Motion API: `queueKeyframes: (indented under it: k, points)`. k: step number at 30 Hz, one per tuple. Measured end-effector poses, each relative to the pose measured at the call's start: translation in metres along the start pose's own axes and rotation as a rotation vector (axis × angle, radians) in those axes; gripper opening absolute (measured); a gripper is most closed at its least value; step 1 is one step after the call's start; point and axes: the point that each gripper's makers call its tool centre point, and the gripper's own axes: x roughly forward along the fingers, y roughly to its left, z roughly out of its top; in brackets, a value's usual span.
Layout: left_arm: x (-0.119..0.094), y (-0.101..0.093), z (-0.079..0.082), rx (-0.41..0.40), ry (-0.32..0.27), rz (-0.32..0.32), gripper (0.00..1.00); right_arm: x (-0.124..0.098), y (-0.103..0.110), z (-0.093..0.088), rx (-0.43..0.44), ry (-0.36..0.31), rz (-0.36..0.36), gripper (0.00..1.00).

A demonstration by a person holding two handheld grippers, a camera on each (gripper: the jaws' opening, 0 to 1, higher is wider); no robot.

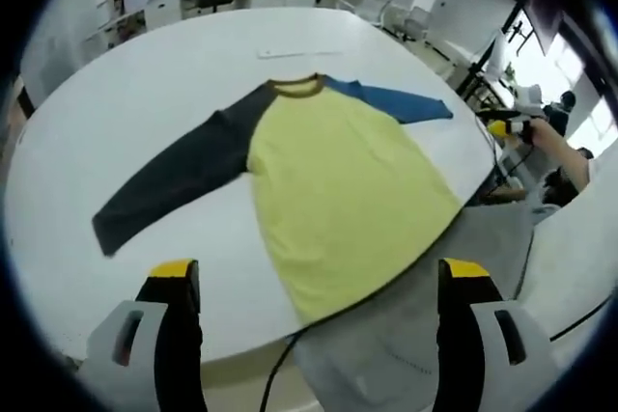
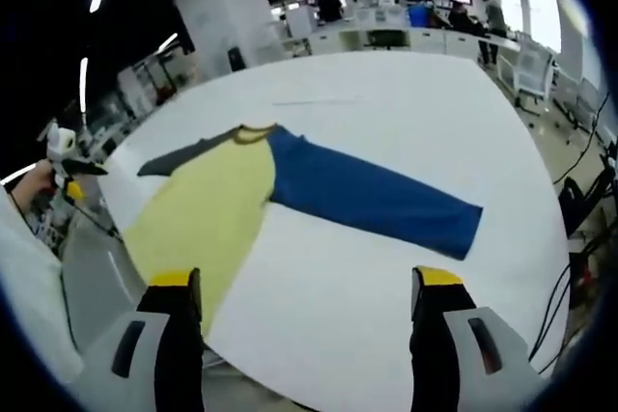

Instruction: Fold the garment on the visible template until the final outline fits inside the template.

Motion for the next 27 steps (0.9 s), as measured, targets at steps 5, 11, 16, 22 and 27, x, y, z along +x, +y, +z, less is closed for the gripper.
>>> queueKeyframes:
  k: [5, 11, 16, 22, 27]
  points:
    - [0.002, -0.001, 0.001, 0.001, 0.006, -0.003, 0.99, 0.003, -0.015, 0.002, 0.001, -0.02, -0.035, 0.85]
    - [0.003, 0.003, 0.001, -0.007, 0.009, 0.005, 0.99, 0.008, -0.024, 0.002, 0.012, -0.008, -0.043, 0.84]
    - [0.007, 0.003, 0.001, -0.017, 0.011, 0.003, 0.99, 0.013, -0.027, 0.002, 0.006, 0.006, -0.038, 0.84]
    - [0.01, 0.004, -0.001, -0.022, 0.021, 0.0, 0.99, 0.019, -0.034, 0.002, 0.011, 0.013, -0.042, 0.83]
    - [0.011, 0.009, 0.0, -0.03, 0.021, 0.01, 0.99, 0.026, -0.041, 0.0, 0.014, 0.028, -0.043, 0.83]
